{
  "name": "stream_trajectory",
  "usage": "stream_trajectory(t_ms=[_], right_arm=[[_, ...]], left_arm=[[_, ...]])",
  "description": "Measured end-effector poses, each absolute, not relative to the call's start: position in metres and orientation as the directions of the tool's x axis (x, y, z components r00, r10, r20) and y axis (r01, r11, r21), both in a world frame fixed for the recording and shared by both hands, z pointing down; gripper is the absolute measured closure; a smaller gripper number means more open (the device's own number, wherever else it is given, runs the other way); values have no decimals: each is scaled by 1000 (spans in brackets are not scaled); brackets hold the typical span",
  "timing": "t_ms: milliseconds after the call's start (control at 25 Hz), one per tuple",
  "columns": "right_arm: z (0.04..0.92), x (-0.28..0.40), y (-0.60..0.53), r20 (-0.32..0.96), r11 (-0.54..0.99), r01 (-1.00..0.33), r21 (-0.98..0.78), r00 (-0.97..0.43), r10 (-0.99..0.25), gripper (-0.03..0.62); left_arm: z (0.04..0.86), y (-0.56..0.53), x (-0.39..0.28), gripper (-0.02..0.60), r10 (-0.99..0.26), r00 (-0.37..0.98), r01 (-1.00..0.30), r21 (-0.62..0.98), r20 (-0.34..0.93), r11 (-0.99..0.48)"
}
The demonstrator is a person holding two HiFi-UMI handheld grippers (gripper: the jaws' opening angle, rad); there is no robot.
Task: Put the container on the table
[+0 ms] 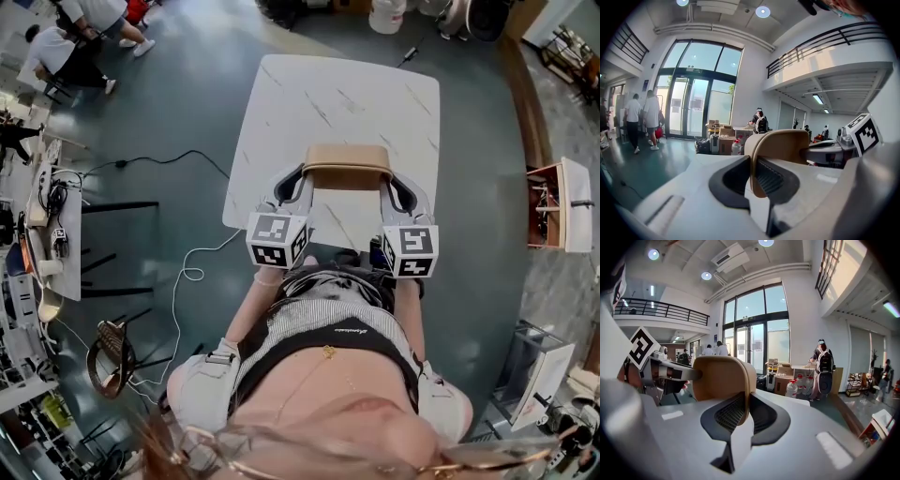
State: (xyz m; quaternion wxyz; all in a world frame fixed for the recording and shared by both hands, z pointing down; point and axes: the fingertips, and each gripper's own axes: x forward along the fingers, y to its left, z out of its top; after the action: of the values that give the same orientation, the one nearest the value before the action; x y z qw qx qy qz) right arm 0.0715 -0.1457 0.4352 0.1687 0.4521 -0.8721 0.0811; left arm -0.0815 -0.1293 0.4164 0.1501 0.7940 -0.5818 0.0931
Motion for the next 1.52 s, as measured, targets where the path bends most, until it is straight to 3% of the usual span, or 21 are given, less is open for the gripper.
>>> stream_trajectory(t_ms=[840, 1520], right_arm=[[441, 110, -174, 374, 553, -833, 16, -508, -776, 534], [443, 50, -191, 398, 469, -883, 26, -421, -815, 534]], left_arm=[[423, -163, -44, 549, -882, 337, -941, 131, 330, -311], [427, -193, -105, 548, -843, 424, -906, 148, 332, -398]])
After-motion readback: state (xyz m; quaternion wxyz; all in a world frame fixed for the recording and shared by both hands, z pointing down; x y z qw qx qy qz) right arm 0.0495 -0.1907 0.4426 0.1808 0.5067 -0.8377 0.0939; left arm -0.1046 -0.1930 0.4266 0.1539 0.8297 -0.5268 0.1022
